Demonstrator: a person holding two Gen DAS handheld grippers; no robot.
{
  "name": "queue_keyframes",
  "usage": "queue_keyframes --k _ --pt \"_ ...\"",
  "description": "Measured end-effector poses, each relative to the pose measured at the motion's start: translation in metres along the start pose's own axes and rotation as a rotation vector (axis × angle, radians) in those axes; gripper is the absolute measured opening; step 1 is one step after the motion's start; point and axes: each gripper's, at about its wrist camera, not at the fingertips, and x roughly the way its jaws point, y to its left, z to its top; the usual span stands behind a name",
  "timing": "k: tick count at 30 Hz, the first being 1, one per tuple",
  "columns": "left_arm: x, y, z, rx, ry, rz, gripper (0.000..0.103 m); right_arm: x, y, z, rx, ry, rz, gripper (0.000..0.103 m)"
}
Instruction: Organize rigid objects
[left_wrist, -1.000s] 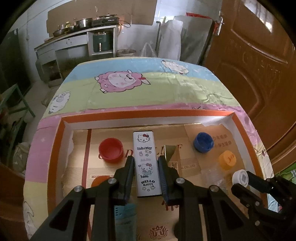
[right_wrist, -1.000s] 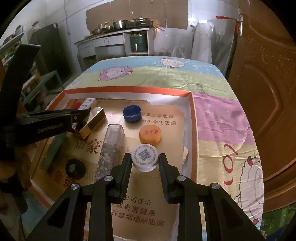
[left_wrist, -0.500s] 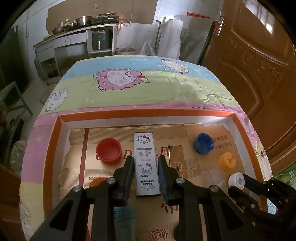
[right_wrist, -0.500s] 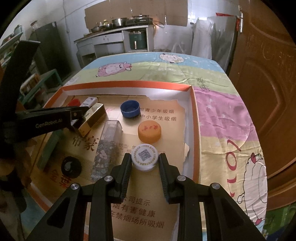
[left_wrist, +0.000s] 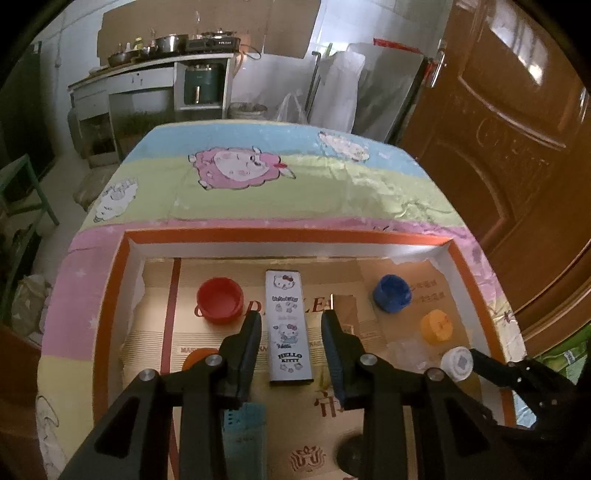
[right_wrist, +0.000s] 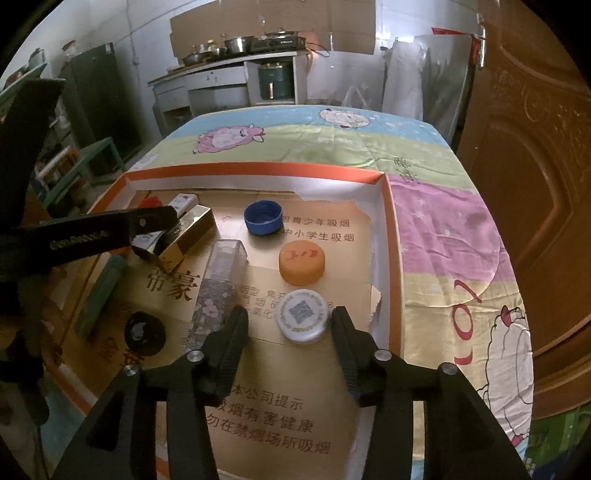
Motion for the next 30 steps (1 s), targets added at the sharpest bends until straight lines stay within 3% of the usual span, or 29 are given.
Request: queue_keyframes --k 10,16,24,30 --pt "-0.025 -0.001 -0.007 -0.022 -0.037 -0.035 0.034 -0.013 0.0 0.0 0.029 -0.024 0.018 0.049" --pt "-0.042 -0.002 -0.019 -0.034 -0.048 -0.019 0.034 -0.022 0.001 -0.003 0.038 -0.04 0.02 0.049" --pt "-0.072 -0.016 -0.036 0.004 -0.111 0.102 0.034 -0.039 0.008 -0.008 0.049 -0.065 0.029 0.049" --pt "-0.101 -0.025 -0.048 0.025 -0.177 0.152 0.034 -0.06 0.013 -0.015 0.078 -0.094 0.02 0.05"
